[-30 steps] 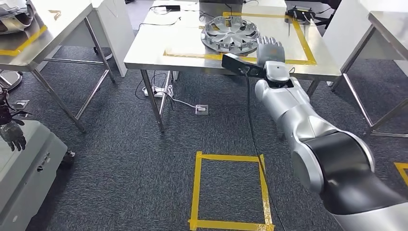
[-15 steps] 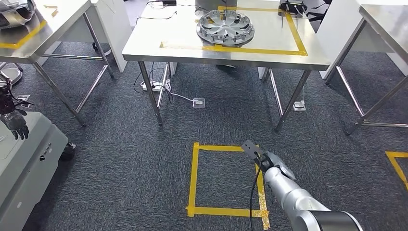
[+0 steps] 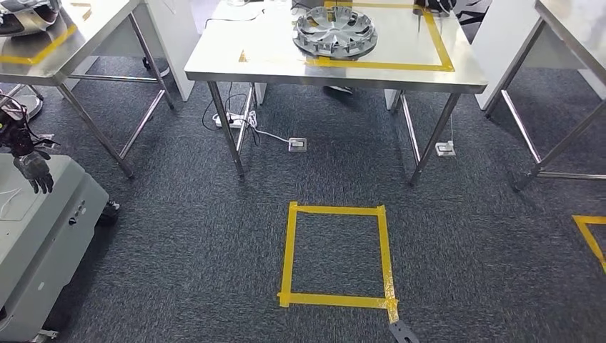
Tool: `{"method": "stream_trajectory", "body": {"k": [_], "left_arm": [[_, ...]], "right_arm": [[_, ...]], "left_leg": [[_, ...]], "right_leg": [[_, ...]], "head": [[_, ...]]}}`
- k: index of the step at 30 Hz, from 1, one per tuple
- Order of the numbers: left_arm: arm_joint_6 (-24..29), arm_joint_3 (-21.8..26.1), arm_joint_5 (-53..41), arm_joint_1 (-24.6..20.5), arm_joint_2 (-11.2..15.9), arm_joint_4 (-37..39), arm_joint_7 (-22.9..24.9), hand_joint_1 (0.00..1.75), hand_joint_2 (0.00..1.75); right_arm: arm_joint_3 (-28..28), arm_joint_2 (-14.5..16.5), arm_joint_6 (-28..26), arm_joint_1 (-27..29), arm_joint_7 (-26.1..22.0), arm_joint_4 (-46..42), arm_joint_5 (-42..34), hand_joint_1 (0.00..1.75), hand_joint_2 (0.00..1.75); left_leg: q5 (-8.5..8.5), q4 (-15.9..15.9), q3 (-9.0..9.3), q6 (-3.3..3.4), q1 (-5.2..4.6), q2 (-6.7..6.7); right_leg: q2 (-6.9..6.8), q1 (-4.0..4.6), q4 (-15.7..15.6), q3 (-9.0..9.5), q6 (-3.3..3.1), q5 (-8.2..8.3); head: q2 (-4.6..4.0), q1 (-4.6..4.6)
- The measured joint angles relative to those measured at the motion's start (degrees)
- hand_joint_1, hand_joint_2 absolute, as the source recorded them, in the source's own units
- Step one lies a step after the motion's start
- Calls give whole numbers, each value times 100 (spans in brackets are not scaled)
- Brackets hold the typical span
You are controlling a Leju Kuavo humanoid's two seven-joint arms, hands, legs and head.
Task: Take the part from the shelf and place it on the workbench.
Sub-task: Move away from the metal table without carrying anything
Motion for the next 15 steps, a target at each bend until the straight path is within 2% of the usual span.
{"method": "stream_trajectory", "body": {"k": [2, 3, 6, 11, 14, 15], "left_arm": [[1, 0, -26, -11, -1, 1, 44, 0, 0], [1, 0, -37, -12, -3, 1, 55, 0, 0], [1, 0, -80, -15, -11, 2, 54, 0, 0], [1, -2, -108, -39, -23, 4, 50, 0, 0], [7, -2, -110, -57, -20, 4, 52, 0, 0], [16, -2, -113, -66, -26, 5, 55, 0, 0]], "right_arm": [[-39, 10, -15, 38, -38, 4, 47, 0, 0], [-60, 14, -22, 51, -63, 7, 65, 0, 0], [-93, 19, -61, 72, -137, 13, 121, 0, 0], [-110, 21, -83, 99, -168, 16, 147, 0, 0], [-129, 29, -82, 113, -167, 20, 157, 0, 0], [-131, 32, -81, 120, -162, 22, 172, 0, 0]], "left_leg": [[47, -41, -12, 26, -2, 9], [67, -39, -27, 37, -8, 11], [96, 7, -70, 83, -23, 18], [105, 44, -97, 94, -26, 29], [137, 67, -114, 137, -59, 28], [181, 42, -104, 164, -44, 33]], "right_leg": [[17, 7, -38, -4, -25, -89], [23, 5, -59, -5, -29, -76], [36, -9, -108, -7, 36, 186], [43, -10, -112, -16, 60, 242], [40, -37, -144, -5, 136, 309], [42, -45, -152, -10, 167, 315]], "head": [[0, 3], [0, 8], [0, 8], [0, 9], [0, 7], [0, 5]]}}
